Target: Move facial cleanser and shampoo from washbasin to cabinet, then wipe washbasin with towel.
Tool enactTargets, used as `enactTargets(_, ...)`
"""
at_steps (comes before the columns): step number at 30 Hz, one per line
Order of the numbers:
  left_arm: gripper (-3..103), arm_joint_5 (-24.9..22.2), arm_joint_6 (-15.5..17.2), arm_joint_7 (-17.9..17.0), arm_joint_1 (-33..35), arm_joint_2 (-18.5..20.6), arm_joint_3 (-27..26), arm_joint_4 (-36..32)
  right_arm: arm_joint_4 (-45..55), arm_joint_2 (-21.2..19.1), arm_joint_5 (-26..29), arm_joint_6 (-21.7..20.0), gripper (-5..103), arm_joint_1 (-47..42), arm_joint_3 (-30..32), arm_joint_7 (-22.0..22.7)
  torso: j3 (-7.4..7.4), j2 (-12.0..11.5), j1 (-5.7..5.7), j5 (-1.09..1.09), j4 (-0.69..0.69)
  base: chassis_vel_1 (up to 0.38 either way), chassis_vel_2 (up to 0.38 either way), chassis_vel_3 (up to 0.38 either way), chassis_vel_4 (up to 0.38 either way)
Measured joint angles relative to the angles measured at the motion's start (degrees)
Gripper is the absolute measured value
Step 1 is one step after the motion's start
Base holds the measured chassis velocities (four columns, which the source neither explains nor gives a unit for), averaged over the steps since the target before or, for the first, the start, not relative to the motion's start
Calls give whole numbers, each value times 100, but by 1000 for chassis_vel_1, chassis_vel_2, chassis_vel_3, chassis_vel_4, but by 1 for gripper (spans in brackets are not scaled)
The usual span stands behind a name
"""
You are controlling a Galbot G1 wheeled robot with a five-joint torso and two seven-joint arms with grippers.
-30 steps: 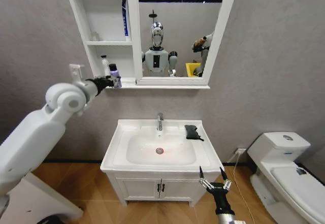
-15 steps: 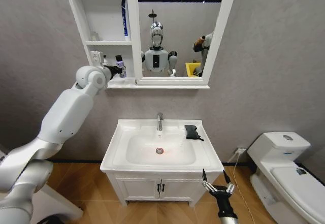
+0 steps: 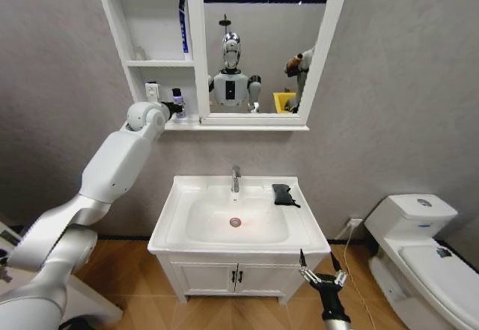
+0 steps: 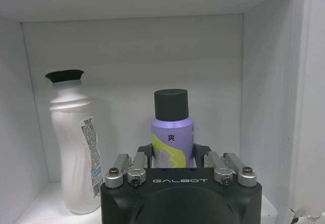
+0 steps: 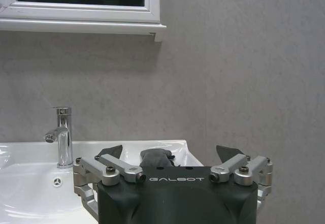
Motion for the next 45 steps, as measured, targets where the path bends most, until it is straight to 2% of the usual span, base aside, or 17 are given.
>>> enactTargets(3, 40, 1, -5, -3, -2, -6, -10, 9, -6, -1, 4, 14, 100, -8, 6, 2, 0, 0, 0, 0, 0, 0, 0, 0, 0)
enactTargets(9, 68, -41, -44, -26, 192, 220, -103, -425, -9, 6, -4, 15, 100, 5, -3, 2, 0, 0, 0, -1, 0, 0, 0, 0, 0)
enactTargets(11, 68, -95, -65, -27, 305, 281, -177, -624, -5, 13, -9, 8, 100, 9, -9, 2, 0, 0, 0, -1, 0, 0, 0, 0, 0)
enactTargets(12, 78, -192, -126, -25, 497, 396, -301, -948, 2, 18, -12, -2, 100, 12, -14, 7, 0, 0, 0, -2, 0, 0, 0, 0, 0)
enactTargets(14, 78, -248, -251, 24, 688, 510, -384, -1211, 3, 18, -12, -13, 100, 19, -15, 23, -1, 1, 0, -1, 0, 0, 0, 0, 0)
enactTargets(16, 89, -257, -762, 271, 1317, 893, -558, -1847, -1, -1, -5, -26, 100, 39, -7, 41, -1, 1, -1, -2, -1, 0, 0, 0, 0)
enactTargets(19, 98, -220, -1045, 372, 1889, 1244, -730, -2392, -7, -4, 19, -51, 100, 65, -1, 54, -1, 1, 0, -4, 2, 0, 0, 0, 0)
enactTargets(23, 100, -75, -1301, 137, 3144, 1863, -1193, -3576, 25, 29, 26, -91, 100, 91, -18, 86, -1, 1, 0, 1, -1, 0, 0, 0, 0)
enactTargets(26, 100, 25, -1357, 66, 3717, 2011, -1461, -3905, 81, 55, 42, -116, 100, 78, -24, 137, -1, 1, -1, 0, -1, 0, 0, 0, 0)
enactTargets(28, 100, 374, -1483, 41, 5096, 2087, -2247, -4438, 203, 81, 134, -179, 100, 34, -32, 208, -2, 2, -1, -3, 0, 0, 0, 0, 0)
enactTargets(29, 100, 374, -1483, 41, 5096, 2087, -2247, -4438, 203, 81, 134, -179, 100, 34, -32, 208, -2, 2, -1, -3, 0, 0, 0, 0, 0)
enactTargets(31, 100, 928, -1663, 410, 6876, 1670, -3320, -4913, 229, 76, 162, -187, 100, 60, -31, 228, -1, 2, -2, -4, 2, 0, 0, 0, 0)
enactTargets(33, 100, 1128, -1742, 545, 7441, 1424, -3657, -5078, 225, 70, 162, -190, 100, 85, -30, 230, -1, 2, -1, -5, 1, 0, 0, 0, 0)
enactTargets(35, 100, 1688, -1954, 972, 8770, 728, -4393, -5504, 207, 65, 159, -251, 100, 137, -21, 271, -1, 2, -2, -2, 1, 0, 0, 0, 0)
enactTargets(36, 100, 1688, -1954, 972, 8770, 728, -4393, -5504, 207, 65, 159, -251, 100, 137, -21, 271, -1, 2, -2, -2, 1, 0, 0, 0, 0)
enactTargets(39, 100, 2680, -2389, 1721, 9913, -133, -5039, -5785, 233, 41, 154, -402, 100, 172, -25, 327, -2, 2, -3, 1, 3, 0, 0, 0, 0)
enactTargets(45, 100, 3218, -2824, 2149, 10569, -1041, -5213, -5921, 353, -56, 168, -799, 100, 348, 3, 381, -1, 2, -1, 1, 0, 0, 0, 0, 0)
